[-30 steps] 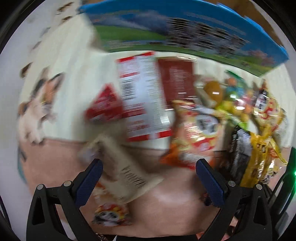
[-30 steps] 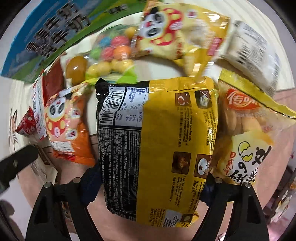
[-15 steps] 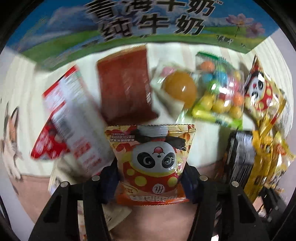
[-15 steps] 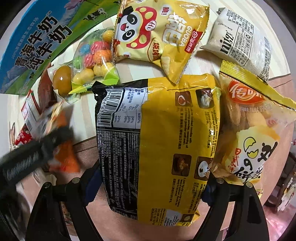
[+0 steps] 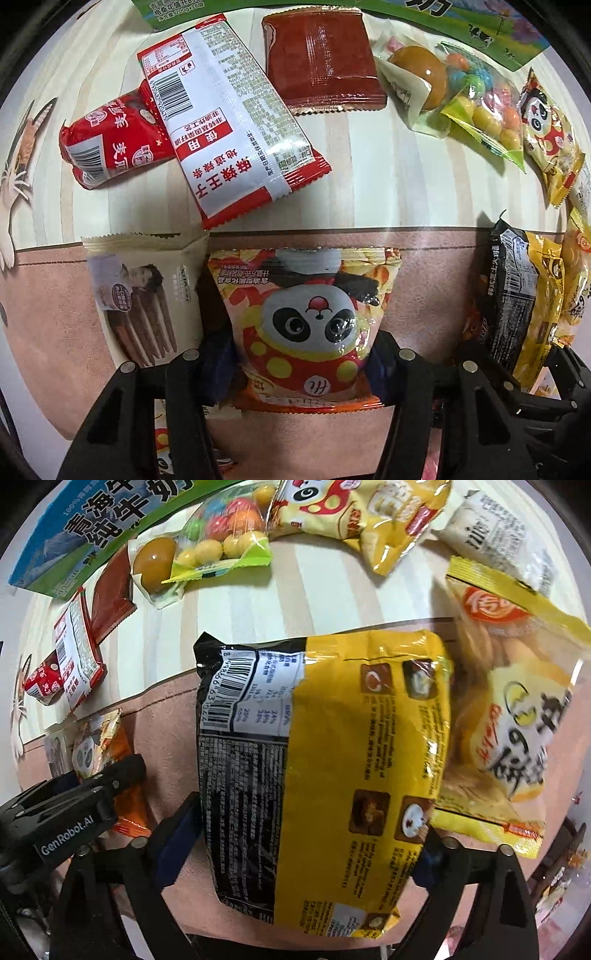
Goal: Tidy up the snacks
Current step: 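Grasp the orange panda bag with the left tool while the right tool grasps the yellow-black bag, then carry both bags into the cardboard box and open both tools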
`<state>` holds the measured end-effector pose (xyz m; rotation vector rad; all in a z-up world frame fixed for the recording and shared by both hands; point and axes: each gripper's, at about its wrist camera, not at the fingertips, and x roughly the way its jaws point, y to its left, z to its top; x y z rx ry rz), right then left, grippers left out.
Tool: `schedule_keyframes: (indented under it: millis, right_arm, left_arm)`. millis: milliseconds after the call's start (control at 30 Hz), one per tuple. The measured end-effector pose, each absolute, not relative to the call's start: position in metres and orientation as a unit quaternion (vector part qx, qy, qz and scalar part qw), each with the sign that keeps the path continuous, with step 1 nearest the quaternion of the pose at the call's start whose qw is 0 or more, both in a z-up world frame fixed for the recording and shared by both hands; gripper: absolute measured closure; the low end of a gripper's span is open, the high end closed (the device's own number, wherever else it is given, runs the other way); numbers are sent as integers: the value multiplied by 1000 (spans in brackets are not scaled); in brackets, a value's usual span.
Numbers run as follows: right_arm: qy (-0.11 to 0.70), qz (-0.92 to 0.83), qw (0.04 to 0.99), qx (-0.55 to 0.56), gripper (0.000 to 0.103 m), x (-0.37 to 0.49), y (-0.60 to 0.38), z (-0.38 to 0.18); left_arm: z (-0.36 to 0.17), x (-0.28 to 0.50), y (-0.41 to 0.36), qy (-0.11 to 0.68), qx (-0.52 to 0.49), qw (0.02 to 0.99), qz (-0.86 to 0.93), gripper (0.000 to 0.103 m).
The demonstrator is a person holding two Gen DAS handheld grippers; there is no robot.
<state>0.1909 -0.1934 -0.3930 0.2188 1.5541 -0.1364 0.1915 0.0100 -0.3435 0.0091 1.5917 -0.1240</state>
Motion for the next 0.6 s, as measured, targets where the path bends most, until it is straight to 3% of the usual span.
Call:
schedule_keyframes:
  millis: [300, 367, 600]
  right_arm:
    - [701, -40, 706, 89, 3, 217, -206, -421]
    - [693, -43, 716, 70, 15, 222, -202, -422]
    - [674, -1, 735, 80, 17, 203, -207, -396]
  left_arm:
    - [-359, 181, -20, 709, -10, 705, 2, 49]
    - [-355, 177, -21, 706, -9, 708, 16, 52]
    - [-318, 154, -25, 688, -2, 725, 21, 54]
